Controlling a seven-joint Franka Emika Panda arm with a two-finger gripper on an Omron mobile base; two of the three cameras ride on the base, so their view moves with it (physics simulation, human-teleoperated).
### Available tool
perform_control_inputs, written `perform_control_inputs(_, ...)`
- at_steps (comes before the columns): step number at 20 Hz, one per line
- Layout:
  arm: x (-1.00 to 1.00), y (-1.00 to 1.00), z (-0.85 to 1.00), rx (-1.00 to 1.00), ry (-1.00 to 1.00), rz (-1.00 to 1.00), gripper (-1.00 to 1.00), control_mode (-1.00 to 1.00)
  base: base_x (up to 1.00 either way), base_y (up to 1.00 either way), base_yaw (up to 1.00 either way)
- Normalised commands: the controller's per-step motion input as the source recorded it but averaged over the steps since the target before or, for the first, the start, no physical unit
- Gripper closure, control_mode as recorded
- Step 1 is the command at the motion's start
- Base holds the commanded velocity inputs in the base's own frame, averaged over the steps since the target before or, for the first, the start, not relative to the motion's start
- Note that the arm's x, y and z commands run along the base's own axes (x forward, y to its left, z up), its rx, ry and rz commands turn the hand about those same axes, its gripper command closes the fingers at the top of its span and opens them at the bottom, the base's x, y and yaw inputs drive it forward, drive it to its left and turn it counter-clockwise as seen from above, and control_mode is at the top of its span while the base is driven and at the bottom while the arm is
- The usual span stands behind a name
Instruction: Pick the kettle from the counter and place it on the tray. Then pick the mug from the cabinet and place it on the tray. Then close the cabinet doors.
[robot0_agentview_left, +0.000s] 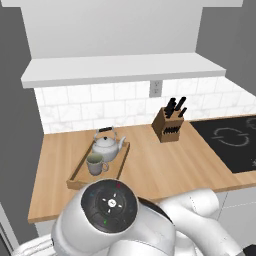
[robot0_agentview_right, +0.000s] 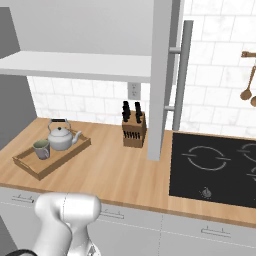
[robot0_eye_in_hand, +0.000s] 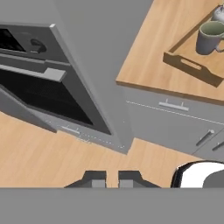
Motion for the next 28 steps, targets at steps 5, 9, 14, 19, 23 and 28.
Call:
perform_control_inputs(5, 0.00, 0.14, 0.08, -0.07, -0.10, -0.08, 1.00, -1.00, 0.00, 0.00, 0.00)
perform_control_inputs(9, 0.00, 0.24, 0.01, -0.10, -0.19, -0.10, 1.00, -1.00, 0.00, 0.00, 0.00)
perform_control_inputs(14, 0.00, 0.17, 0.04, -0.08, -0.24, -0.09, 1.00, -1.00, 0.00, 0.00, 0.00)
perform_control_inputs(19, 0.00, 0.17, 0.22, -0.04, -0.09, -0.11, 1.00, -1.00, 0.00, 0.00, 0.00)
perform_control_inputs(23, 0.00, 0.21, 0.10, -0.05, 0.00, -0.12, 1.00, -1.00, 0.00, 0.00, 0.00)
perform_control_inputs(28, 0.00, 0.13, 0.02, -0.04, 0.00, -0.02, 1.00, -1.00, 0.00, 0.00, 0.00)
